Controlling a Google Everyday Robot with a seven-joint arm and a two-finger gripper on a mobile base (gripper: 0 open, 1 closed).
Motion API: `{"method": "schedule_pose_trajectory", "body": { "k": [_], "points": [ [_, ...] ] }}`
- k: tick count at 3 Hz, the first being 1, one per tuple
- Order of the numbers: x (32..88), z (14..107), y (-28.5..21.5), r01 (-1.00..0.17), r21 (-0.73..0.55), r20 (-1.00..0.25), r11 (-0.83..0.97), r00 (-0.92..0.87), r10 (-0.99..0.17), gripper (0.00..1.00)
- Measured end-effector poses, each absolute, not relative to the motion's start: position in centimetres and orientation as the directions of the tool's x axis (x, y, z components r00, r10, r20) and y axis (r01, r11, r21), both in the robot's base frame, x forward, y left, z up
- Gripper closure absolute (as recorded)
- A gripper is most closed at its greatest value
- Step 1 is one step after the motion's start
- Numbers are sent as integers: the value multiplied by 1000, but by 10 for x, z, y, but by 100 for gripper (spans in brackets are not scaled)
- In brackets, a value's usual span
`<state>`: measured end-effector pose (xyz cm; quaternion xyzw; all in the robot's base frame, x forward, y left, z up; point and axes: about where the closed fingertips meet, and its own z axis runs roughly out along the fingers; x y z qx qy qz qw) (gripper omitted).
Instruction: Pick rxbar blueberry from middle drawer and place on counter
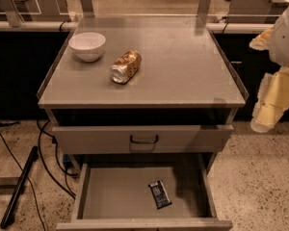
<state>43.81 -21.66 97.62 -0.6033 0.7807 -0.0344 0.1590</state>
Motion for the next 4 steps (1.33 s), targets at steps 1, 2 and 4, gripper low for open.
{"method": "schedule_pose_trajectory", "body": {
  "k": [1, 2, 4],
  "points": [
    [438, 976, -217, -931, -246, -207, 270, -221, -953, 0],
    [438, 976, -217, -931, -246, -207, 270, -222, -953, 11],
    [436, 956, -220, -913, -259, -225, 315, -260, -939, 65]
  ]
}}
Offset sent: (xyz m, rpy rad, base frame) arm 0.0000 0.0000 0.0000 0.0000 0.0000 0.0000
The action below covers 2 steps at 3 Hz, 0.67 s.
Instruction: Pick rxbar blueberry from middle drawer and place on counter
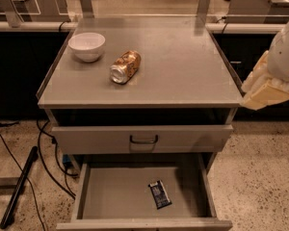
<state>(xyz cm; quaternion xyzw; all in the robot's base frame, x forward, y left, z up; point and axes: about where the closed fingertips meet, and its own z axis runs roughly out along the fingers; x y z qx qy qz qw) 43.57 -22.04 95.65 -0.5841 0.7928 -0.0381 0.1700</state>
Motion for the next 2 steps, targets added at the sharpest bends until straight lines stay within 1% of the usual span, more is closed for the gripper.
{"method": "schedule_pose_trajectory", "body": {
  "k": [1, 2],
  "points": [
    [428, 905, -231, -898, -195, -281, 394, -333, -900, 94],
    [418, 862, -232, -896, -127, -322, 426, -369, -872, 100]
  ]
}}
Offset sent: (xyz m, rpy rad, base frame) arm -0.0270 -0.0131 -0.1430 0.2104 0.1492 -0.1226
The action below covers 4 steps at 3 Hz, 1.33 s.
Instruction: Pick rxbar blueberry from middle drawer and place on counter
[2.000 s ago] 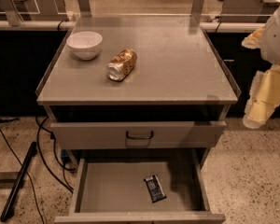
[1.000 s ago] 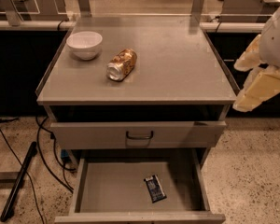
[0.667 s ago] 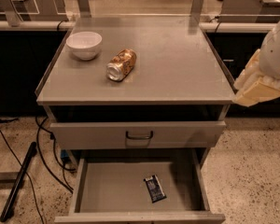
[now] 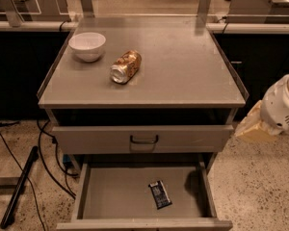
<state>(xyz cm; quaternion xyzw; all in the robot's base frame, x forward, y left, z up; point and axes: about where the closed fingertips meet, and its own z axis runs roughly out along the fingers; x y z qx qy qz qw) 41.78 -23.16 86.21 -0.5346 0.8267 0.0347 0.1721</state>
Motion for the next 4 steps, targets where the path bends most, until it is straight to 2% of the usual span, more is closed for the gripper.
{"method": "schedule_pose_trajectory", "body": {
  "k": [1, 3, 4],
  "points": [
    [405, 819, -221, -902, -43, -362, 429, -386, -849, 100],
    [406, 798, -223, -903, -53, -354, 426, -382, -854, 100],
    [413, 754, -220, -911, -99, -383, 401, -337, -860, 100]
  ]
}}
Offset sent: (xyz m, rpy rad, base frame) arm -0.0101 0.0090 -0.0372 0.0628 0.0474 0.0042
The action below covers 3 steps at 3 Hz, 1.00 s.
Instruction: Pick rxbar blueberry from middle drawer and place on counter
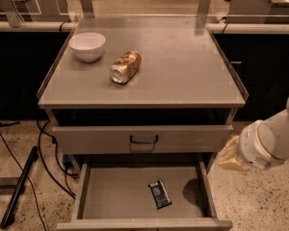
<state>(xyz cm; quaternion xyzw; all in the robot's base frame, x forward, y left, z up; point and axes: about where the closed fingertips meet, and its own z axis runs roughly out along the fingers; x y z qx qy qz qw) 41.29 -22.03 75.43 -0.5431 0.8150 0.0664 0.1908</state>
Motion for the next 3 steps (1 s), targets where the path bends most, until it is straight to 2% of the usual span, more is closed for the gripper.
{"method": "schedule_pose_trajectory", "body": {
  "k": [2, 3],
  "points": [
    [431, 677, -201, -932, -134, -479, 337, -236, -845, 100],
    [430, 672, -202, -934, -128, -473, 334, -239, -848, 100]
  ]
}}
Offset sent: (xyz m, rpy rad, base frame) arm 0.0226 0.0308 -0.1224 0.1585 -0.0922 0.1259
